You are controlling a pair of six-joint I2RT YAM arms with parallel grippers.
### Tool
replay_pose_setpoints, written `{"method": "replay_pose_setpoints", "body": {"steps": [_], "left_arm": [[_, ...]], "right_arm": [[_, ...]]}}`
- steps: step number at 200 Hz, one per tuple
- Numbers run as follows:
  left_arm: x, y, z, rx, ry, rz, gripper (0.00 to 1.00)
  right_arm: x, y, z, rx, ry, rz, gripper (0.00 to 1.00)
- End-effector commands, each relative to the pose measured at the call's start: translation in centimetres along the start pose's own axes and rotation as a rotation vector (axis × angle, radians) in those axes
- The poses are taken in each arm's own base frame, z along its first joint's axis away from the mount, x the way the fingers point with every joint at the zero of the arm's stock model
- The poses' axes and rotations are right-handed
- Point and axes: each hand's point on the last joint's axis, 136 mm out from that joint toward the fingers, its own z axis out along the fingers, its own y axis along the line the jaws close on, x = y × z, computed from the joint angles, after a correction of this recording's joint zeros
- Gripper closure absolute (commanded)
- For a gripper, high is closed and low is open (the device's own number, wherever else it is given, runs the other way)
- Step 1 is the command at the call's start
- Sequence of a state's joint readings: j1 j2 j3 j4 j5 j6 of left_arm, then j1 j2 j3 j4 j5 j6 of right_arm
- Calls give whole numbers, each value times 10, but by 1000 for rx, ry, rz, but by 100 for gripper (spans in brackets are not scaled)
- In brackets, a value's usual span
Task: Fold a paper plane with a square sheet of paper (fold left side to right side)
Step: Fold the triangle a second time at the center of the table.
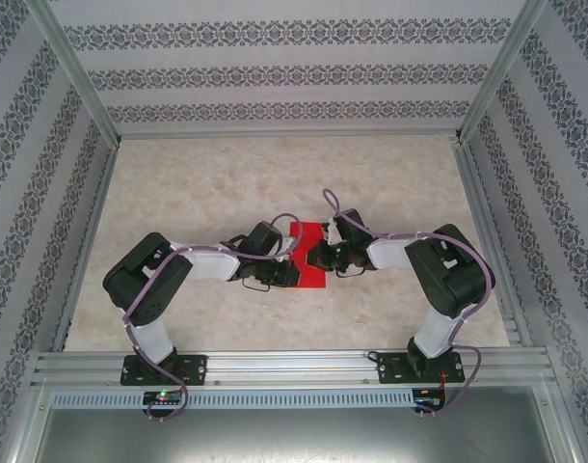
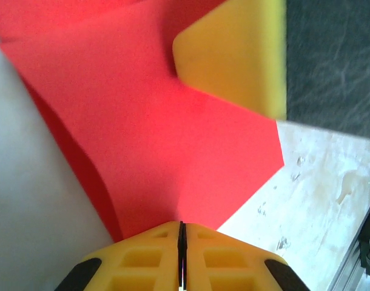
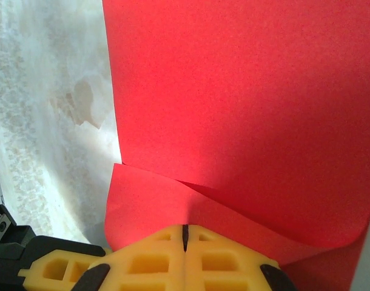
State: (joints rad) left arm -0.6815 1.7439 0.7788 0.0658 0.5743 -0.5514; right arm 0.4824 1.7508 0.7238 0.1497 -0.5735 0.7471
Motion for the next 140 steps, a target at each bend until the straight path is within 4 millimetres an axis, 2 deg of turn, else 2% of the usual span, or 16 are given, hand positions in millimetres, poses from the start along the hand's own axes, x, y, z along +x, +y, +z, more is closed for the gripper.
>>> {"method": "replay_pose_setpoints", "body": {"steps": [1,44,78,97,140], "left_arm": [[30,7,-3,-13,78,-38,88],[31,5,-13,-20,58,-32,89],[2,-19,-36,66,-57,-19,89],[-12,-23,-48,77,-112,-13,87],[-16,-19,-33,70,-59,-7,88]], "right_arm": [[8,-22,0,87,18,17,100],[8,-20,0,85,17,15,100],[7,-20,-1,84,16,15,100],[8,-20,-1,85,15,15,100],[8,-20,-1,83,17,15,100]]}}
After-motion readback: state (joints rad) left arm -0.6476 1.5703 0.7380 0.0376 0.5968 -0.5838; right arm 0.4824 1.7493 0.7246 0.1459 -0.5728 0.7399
